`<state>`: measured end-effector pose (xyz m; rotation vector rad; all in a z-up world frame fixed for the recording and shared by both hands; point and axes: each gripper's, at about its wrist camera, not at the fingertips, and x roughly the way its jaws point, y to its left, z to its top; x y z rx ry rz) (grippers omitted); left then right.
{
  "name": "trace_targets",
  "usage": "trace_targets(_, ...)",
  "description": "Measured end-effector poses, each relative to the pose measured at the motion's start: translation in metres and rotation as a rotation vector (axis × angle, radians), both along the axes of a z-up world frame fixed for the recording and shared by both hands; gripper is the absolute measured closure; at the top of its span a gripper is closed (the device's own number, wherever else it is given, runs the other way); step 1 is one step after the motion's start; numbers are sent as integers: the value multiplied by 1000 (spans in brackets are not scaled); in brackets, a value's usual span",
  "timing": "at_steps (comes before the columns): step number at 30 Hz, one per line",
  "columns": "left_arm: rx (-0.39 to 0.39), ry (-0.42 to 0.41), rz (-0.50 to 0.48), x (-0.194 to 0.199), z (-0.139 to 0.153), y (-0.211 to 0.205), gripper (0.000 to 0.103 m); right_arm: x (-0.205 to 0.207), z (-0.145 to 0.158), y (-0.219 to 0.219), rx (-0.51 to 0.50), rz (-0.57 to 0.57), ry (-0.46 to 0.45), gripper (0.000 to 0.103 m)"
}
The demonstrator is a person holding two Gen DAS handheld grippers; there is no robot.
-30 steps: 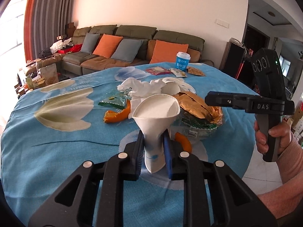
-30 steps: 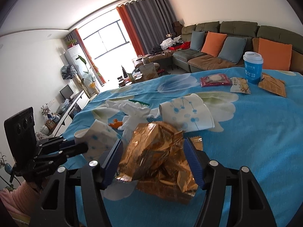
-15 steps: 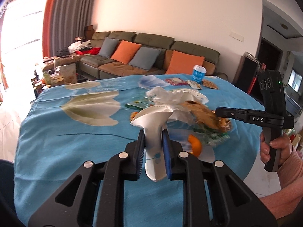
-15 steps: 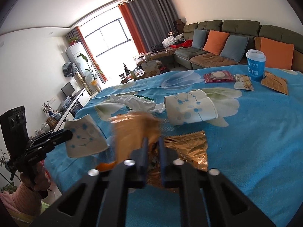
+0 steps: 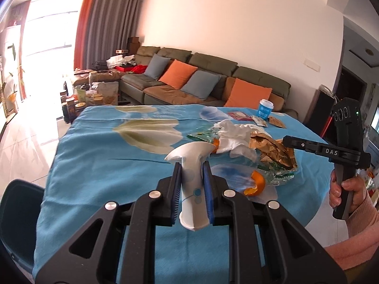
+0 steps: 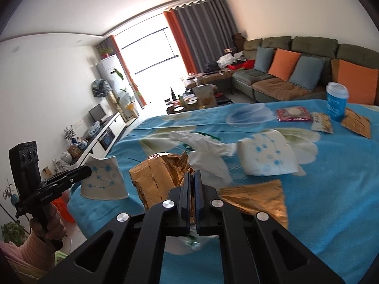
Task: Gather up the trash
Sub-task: 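Carry the cup in the left gripper while the right carries the wrapper toward the bin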
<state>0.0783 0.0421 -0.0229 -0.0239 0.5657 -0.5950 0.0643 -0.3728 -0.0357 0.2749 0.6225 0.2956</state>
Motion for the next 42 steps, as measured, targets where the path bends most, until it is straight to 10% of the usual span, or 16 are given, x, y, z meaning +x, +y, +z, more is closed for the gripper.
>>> trace_targets(42,-22,-82,426,-54,42,177,85,81,9,208,-9,467,-1,101)
